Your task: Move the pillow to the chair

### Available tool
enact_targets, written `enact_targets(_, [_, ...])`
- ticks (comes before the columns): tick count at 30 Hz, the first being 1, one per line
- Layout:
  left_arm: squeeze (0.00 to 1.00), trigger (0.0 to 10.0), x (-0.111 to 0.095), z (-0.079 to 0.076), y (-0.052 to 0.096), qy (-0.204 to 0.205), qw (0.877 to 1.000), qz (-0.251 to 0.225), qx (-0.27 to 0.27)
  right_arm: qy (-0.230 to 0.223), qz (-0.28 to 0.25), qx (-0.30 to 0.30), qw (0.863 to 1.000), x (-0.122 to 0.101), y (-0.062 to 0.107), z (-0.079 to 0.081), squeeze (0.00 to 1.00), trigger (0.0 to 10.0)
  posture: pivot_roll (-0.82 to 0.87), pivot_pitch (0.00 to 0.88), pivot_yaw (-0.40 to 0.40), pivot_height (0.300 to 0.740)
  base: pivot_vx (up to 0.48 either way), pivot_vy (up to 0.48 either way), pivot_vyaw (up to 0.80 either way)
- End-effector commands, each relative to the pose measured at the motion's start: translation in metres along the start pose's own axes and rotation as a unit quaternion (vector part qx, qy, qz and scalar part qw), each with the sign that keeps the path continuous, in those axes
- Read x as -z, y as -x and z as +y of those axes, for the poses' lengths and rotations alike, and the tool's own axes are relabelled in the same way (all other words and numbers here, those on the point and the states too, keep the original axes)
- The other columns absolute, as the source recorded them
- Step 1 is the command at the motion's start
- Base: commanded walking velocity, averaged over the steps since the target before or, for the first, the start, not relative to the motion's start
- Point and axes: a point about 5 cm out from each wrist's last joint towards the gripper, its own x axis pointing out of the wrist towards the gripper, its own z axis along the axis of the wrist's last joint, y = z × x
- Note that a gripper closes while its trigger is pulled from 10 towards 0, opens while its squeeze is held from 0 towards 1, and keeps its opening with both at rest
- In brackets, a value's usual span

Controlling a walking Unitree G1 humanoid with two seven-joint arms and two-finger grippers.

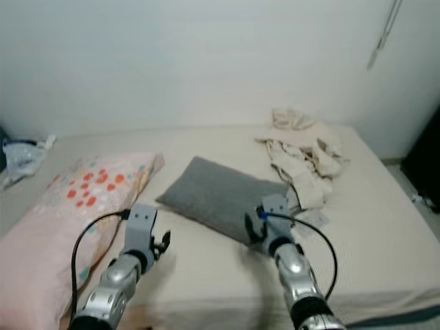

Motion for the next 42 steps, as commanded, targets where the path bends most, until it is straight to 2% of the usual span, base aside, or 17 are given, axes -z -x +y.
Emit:
enact_targets(1, [0.0, 10.0, 0.005, 0.006, 0.001, -0.005, 1.0, 0.01, -0.012, -0.01, 0.003, -0.01, 1.0, 0.002, 0.0, 0.009, 0.0, 10.0, 0.02, 0.052, 0.006, 0.724, 0.0, 0.42, 0.0])
enact_targets(7, [0.0, 10.0, 0.003, 0.005, -0.001, -0.017, 1.0, 0.004, -0.016, -0.01, 0.002, -0.008, 1.0, 0.002, 0.0, 0.009, 0.0, 10.0, 0.02, 0.053, 0.008, 0.724, 0.0, 0.07, 0.0])
enact_targets(17, [0.0, 10.0, -0.007, 0.008, -0.002, 0.002, 0.999, -0.027, -0.031, -0.012, -0.003, -0.005, 1.0, 0.0, -0.001, 0.008, 0.0, 10.0, 0.02, 0.058, 0.009, 0.724, 0.0, 0.0, 0.0])
enact_targets(33, [0.0, 10.0, -0.012, 0.006, -0.003, 0.015, 0.998, -0.045, -0.033, 0.0, -0.02, 0.011, 1.0, -0.012, -0.007, 0.003, 0.0, 10.0, 0.02, 0.061, 0.0, 0.724, 0.0, 0.0, 0.0])
enact_targets(42, [0.0, 10.0, -0.014, 0.004, -0.003, 0.023, 0.998, -0.053, -0.027, -0.001, -0.02, 0.014, 1.0, -0.012, -0.006, 0.002, 0.0, 10.0, 0.02, 0.062, 0.002, 0.724, 0.0, 0.0, 0.0])
